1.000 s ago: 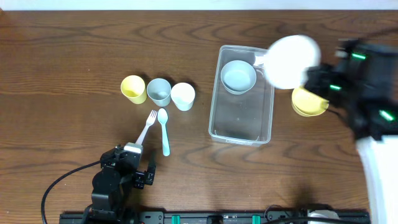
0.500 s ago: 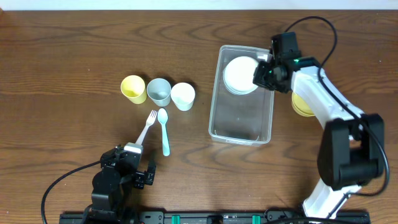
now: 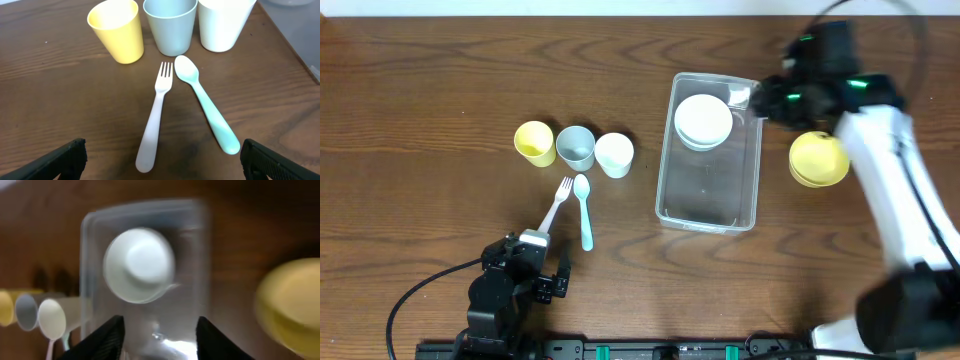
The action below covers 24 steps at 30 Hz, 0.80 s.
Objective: Pack container
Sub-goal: 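Place the white bowl onto the light-blue bowl in the container, then grasp the yellow bowl rim with the right gripper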
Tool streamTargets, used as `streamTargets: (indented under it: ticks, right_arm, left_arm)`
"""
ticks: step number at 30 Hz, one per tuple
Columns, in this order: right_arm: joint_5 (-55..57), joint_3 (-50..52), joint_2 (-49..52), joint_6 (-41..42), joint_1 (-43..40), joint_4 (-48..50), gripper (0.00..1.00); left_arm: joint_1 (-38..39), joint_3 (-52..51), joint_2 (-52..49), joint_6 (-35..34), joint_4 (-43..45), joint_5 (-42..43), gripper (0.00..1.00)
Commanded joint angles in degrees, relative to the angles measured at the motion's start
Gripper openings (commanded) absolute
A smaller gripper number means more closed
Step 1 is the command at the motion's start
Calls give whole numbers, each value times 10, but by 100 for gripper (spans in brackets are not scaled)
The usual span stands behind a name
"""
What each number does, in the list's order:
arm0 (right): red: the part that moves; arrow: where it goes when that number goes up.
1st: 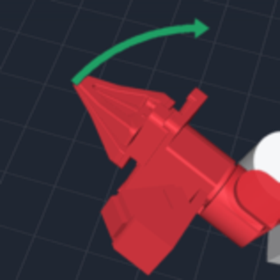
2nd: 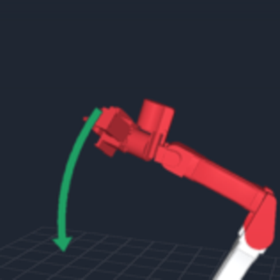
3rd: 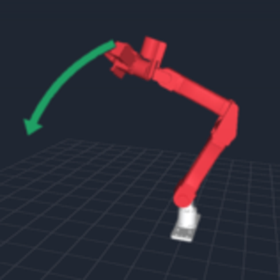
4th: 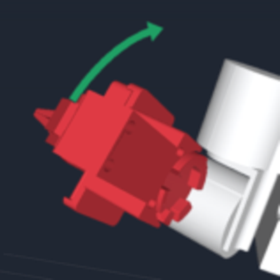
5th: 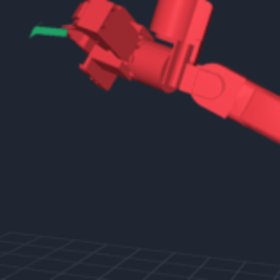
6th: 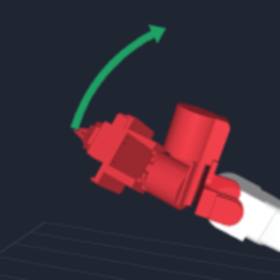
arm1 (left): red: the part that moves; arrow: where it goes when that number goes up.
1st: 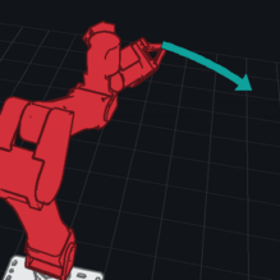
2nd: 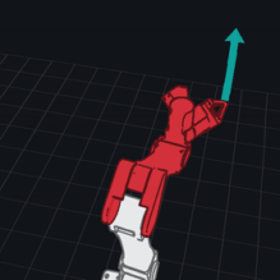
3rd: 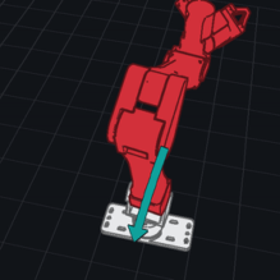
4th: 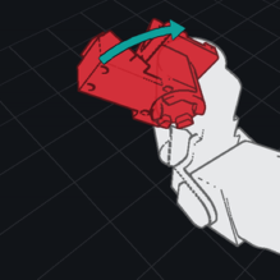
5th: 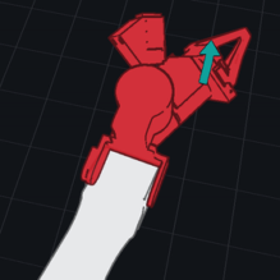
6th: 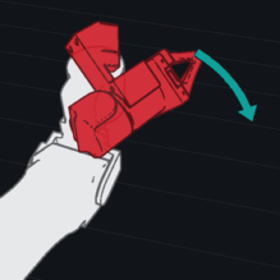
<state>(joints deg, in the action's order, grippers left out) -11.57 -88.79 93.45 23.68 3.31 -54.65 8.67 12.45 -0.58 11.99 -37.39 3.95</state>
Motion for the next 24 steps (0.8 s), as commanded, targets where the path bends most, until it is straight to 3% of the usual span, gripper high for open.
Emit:
streamTargets:
  ticks: [1, 5, 9, 19, 22, 24]
  right_arm:
    - [111, -7, -39, 1, -56, -50, 56]
    - [168, 15, -32, 1, -132, -102, 64]
    - [156, 80, -4, 0, -194, -62, 65]
    - [51, 141, 127, -4, -200, 65, 68]
    - [50, 141, 163, -4, -197, 78, 50]
    - [45, 141, 176, -3, -197, 68, 25]
  left_arm:
    - [-3, -2, 3, -3, 2, 2, 98]
    - [-3, -2, 3, -3, 2, 2, 98]
    - [-3, -2, 3, -3, 2, 2, 98]
    - [-3, -2, 3, -3, 2, 2, 98]
    - [-3, -2, 3, -3, 2, 2, 98]
    - [-3, -2, 3, -3, 2, 2, 98]
